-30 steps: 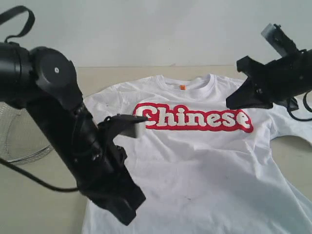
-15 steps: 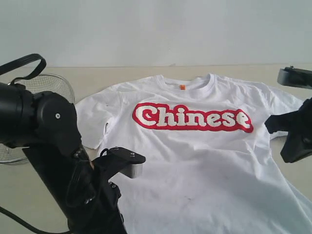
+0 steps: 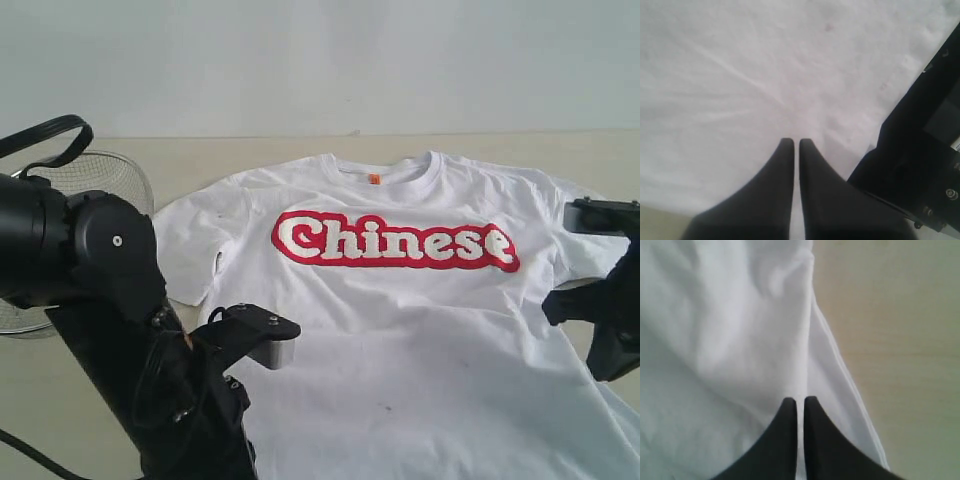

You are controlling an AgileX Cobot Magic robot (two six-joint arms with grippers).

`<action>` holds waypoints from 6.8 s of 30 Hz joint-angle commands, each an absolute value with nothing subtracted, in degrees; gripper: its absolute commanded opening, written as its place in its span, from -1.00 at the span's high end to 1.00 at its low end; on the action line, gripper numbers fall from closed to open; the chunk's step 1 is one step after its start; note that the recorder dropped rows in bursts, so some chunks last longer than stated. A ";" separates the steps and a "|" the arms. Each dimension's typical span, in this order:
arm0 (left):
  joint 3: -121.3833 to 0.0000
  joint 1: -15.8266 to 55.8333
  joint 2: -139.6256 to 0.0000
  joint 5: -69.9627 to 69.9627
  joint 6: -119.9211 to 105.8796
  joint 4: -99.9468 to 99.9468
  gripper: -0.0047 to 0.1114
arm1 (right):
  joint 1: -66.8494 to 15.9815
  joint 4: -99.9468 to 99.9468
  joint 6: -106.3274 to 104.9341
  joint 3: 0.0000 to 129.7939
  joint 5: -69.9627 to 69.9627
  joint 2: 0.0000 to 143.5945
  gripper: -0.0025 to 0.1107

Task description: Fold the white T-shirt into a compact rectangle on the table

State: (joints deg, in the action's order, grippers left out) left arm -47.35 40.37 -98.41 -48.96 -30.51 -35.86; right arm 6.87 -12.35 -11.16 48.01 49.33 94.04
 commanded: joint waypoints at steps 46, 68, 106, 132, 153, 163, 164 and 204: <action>-47.07 40.64 -98.11 -47.34 -31.27 -37.67 0.84 | 6.76 -2.01 0.32 47.99 44.34 105.31 0.96; -47.07 40.64 -98.11 -47.75 -32.53 -37.67 0.84 | 13.69 8.01 12.06 47.99 48.25 105.31 0.96; -47.07 40.64 -98.12 -52.10 -36.94 -48.41 0.84 | -3.61 -43.77 -32.98 47.98 52.99 81.95 0.96; -40.34 40.64 -109.42 -43.09 -37.09 -49.08 0.84 | -11.40 -44.89 -32.45 47.98 44.33 81.95 0.96; -36.06 40.64 -106.06 -40.70 -36.25 -48.16 0.84 | -11.40 -44.18 -32.67 47.98 44.45 81.95 0.96; -35.93 40.64 -105.66 -40.95 -36.01 -47.35 0.84 | -11.40 -42.59 -32.35 47.98 43.72 81.95 0.96; -35.93 40.64 -105.66 -41.05 -36.01 -47.35 0.84 | -11.40 -42.09 -31.91 47.98 43.45 81.95 0.96; -33.44 40.53 -72.44 -36.63 -35.61 -49.06 0.84 | 13.75 -52.86 -18.49 47.98 33.24 95.83 0.10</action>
